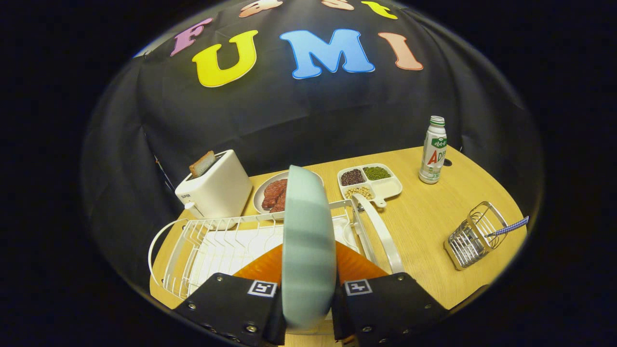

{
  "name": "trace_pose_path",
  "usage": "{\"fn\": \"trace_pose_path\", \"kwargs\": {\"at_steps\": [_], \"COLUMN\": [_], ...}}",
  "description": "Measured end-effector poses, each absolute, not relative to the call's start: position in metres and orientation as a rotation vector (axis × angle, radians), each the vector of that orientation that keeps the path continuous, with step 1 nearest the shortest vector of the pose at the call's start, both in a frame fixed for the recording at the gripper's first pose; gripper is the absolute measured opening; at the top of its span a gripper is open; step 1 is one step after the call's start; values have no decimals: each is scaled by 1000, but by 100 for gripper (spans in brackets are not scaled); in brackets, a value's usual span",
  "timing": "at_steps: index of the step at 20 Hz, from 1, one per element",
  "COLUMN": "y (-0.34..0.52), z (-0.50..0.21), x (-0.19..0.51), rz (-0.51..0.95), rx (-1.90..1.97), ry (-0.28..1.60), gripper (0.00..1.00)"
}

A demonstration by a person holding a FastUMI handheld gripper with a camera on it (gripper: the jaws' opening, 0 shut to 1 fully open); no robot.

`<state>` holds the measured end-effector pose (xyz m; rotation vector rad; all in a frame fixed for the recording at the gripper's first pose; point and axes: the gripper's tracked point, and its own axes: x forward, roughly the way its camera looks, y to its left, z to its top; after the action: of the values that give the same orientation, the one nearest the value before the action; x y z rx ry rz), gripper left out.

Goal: Take the plate from the dish rack, then take the spoon from the basket and place it into the plate.

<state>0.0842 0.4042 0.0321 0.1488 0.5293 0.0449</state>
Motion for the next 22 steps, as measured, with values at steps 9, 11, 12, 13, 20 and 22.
{"fn": "trace_pose_path", "kwargs": {"at_steps": [9,11,12,13,20,22], "y": [397,396,396,394,397,397], "z": [64,72,77,80,103,91], "x": [78,78,80,80,75,73], "rz": [-128,-159,-179,-200,-238,-232], "rx": [-7,-56,-80,-102,-123,-105], "ry": [512,506,496,489,451,498], "gripper": [29,29,29,29,28,26]}}
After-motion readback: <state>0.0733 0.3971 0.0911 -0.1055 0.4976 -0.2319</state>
